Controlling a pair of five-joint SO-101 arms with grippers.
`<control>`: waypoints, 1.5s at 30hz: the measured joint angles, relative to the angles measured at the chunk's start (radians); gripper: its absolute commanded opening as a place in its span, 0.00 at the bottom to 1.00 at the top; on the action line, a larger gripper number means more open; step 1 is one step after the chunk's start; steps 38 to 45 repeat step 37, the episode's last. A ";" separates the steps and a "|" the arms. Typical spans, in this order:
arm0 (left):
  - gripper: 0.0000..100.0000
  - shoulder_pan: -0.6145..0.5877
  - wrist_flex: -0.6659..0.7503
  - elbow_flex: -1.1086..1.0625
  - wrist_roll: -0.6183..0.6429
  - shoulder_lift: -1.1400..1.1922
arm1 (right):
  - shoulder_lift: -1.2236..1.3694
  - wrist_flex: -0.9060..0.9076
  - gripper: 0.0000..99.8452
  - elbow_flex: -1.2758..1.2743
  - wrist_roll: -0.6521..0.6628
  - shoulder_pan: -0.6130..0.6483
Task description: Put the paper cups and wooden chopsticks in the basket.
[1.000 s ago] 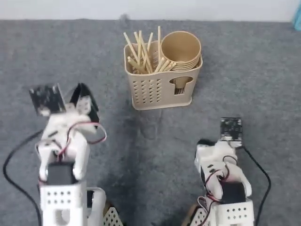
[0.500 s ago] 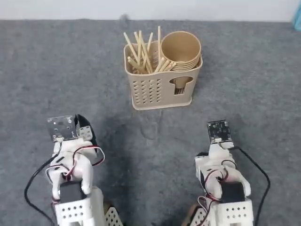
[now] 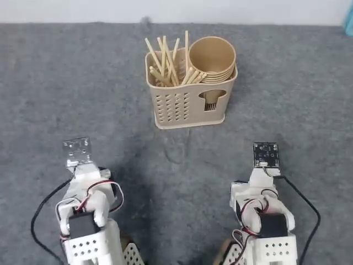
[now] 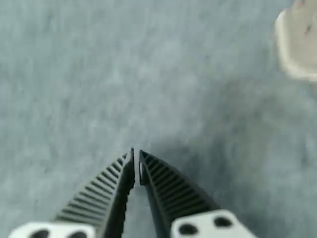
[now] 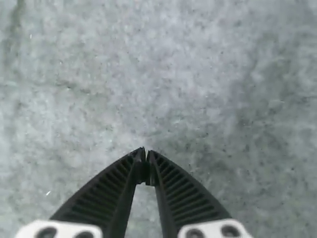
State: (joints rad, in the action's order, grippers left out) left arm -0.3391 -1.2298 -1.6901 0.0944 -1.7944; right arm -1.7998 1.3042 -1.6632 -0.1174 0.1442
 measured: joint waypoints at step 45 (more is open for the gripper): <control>0.01 0.057 -0.026 0.000 -0.175 0.000 | 0.000 0.000 0.01 0.000 0.000 0.000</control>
